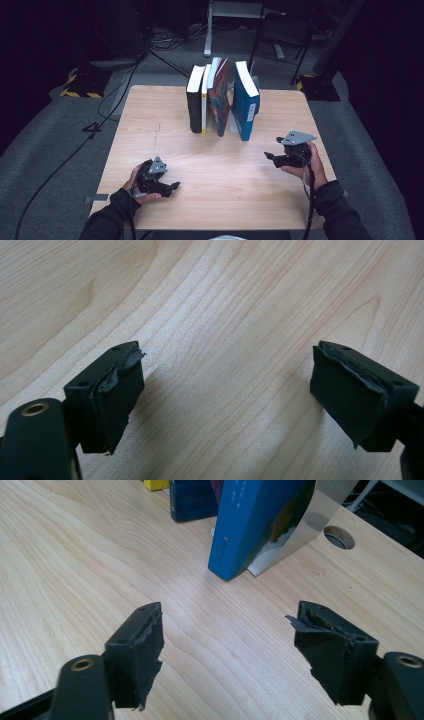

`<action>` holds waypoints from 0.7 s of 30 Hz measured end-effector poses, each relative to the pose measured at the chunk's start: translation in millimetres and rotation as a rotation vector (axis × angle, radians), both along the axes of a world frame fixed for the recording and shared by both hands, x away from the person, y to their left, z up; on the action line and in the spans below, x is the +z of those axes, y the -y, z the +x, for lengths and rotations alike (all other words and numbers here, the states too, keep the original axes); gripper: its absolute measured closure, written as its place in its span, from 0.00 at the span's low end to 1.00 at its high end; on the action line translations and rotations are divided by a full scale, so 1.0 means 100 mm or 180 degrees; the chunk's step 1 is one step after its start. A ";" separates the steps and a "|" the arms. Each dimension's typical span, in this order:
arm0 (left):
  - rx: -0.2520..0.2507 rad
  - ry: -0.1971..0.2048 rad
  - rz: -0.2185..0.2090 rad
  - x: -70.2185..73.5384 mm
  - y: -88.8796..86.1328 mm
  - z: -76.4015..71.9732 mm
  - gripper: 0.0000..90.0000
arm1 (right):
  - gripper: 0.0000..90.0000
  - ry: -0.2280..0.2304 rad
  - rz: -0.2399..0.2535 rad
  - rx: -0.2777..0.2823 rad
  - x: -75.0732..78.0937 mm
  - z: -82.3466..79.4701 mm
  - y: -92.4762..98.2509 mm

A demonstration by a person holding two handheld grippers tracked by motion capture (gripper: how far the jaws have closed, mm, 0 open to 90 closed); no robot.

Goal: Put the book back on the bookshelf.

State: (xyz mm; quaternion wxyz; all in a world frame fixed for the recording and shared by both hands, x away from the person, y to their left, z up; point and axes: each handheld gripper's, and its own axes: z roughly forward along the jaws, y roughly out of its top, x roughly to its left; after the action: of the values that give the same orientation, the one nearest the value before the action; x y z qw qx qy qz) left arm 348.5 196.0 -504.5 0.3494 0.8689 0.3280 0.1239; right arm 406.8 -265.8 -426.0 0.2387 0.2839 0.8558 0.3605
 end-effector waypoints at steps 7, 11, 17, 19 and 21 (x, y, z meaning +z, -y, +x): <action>-0.0004 0.0005 0.0006 0.00 0.00 0.00 0.16 | 0.30 -0.0024 -0.0089 0.0020 -0.04 -0.10 0.07; -0.0004 0.0005 0.0006 0.00 0.00 0.00 0.16 | 0.30 -0.0044 -0.0148 0.0076 -0.08 -0.16 0.09; -0.0004 0.0005 0.0006 0.00 0.00 0.00 0.16 | 0.29 -0.0100 -0.0309 0.0152 -0.18 -0.27 0.10; -0.0005 0.0005 0.0005 0.00 0.00 0.00 0.16 | 0.29 -0.0127 -0.0329 0.0151 -0.21 -0.30 0.12; -0.0004 0.0005 0.0006 0.00 0.00 0.00 0.16 | 0.30 -0.0135 -0.0335 0.0131 -0.25 -0.33 0.14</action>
State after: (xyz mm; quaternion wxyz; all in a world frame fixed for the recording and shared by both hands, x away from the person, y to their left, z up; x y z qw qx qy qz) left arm 348.4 196.2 -504.5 0.3490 0.8693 0.3270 0.1247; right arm 373.8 -279.8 -451.3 0.2277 0.2608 0.8841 0.3138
